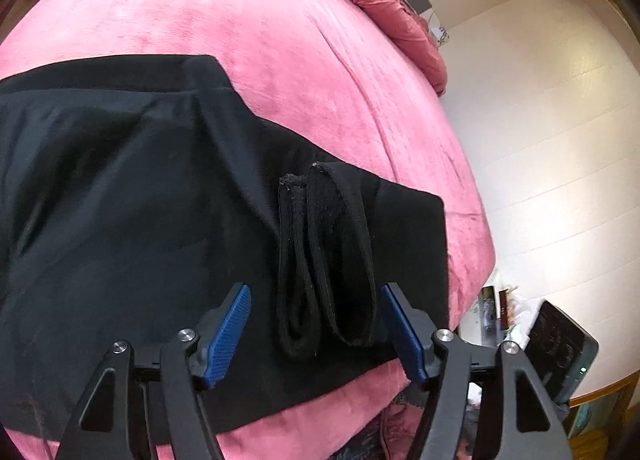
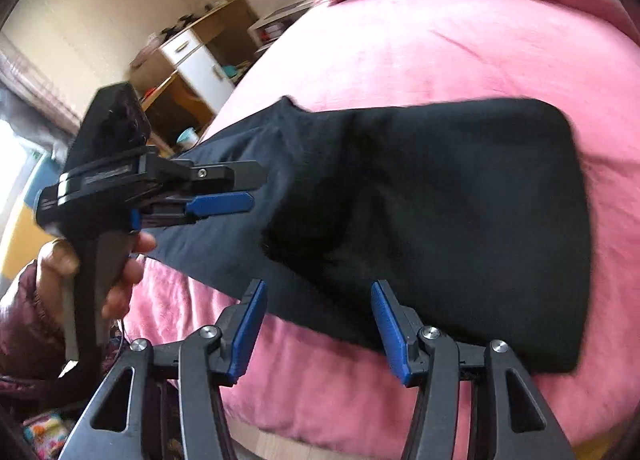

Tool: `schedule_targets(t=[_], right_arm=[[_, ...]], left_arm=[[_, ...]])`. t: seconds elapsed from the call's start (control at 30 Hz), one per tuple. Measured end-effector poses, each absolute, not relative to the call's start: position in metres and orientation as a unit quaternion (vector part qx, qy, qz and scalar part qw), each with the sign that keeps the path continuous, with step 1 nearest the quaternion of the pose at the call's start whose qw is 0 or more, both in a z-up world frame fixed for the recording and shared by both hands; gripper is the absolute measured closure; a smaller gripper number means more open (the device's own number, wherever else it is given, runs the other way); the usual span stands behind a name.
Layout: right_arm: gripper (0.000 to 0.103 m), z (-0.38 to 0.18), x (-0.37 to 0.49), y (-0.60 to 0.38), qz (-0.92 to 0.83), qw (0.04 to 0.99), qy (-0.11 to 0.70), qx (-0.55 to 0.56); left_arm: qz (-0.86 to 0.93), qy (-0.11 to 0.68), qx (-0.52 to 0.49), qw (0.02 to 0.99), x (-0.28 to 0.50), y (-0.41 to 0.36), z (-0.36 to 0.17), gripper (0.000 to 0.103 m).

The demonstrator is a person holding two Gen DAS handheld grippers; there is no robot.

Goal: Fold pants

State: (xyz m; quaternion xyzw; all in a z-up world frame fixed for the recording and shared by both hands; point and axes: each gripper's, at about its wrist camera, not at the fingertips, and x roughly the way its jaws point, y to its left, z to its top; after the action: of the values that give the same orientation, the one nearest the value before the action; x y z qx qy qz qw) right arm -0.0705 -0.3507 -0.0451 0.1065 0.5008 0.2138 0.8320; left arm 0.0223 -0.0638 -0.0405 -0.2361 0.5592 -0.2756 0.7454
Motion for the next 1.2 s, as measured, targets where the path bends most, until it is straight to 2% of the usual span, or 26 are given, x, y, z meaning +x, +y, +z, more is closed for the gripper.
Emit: schedule_targets(t=[0.23,0.33,0.4,0.47,0.53,0.9,0.97,1.0,1.03,1.2], right_arm=[[0.048,-0.044,-0.115,-0.43,0.102,0.844,0.507,0.14],[0.048,-0.051,-0.13,-0.458,0.058,0.842,0.516,0.146],[0.048,-0.058,-0.137,-0.471,0.038,0.838,0.523,0.154],[0.048,-0.067,-0.14,-0.48,0.026,0.831,0.529,0.166],[0.047,-0.072,-0.135,-0.476,0.02,0.829,0.532,0.169],[0.047,-0.076,-0.098,-0.461,-0.013,0.848,0.502,0.171],[0.058,-0.072,-0.097,-0.46,-0.025,0.855,0.489,0.167],[0.072,-0.072,-0.096,-0.458,-0.022,0.858,0.487,0.161],[0.078,-0.072,-0.094,-0.454,-0.02,0.858,0.49,0.15],[0.08,-0.083,-0.089,-0.433,-0.013,0.85,0.52,0.08]], left_arm=[[-0.296,0.576,-0.231,0.726,0.025,-0.098,-0.047,0.035],[-0.287,0.59,-0.199,0.728,0.027,-0.118,-0.052,0.037],[-0.285,0.589,-0.182,0.734,0.026,-0.124,-0.053,0.049],[-0.292,0.586,-0.17,0.737,0.027,-0.13,-0.053,0.081],[-0.288,0.581,-0.17,0.742,0.03,-0.131,-0.051,0.089],[-0.363,0.47,-0.242,0.767,0.016,-0.096,0.026,0.092],[-0.356,0.47,-0.235,0.772,0.012,-0.088,0.024,0.092],[-0.351,0.475,-0.232,0.773,0.01,-0.087,0.02,0.092],[-0.338,0.489,-0.224,0.772,0.01,-0.084,0.008,0.092],[-0.27,0.561,-0.195,0.758,0.015,-0.076,-0.058,0.092]])
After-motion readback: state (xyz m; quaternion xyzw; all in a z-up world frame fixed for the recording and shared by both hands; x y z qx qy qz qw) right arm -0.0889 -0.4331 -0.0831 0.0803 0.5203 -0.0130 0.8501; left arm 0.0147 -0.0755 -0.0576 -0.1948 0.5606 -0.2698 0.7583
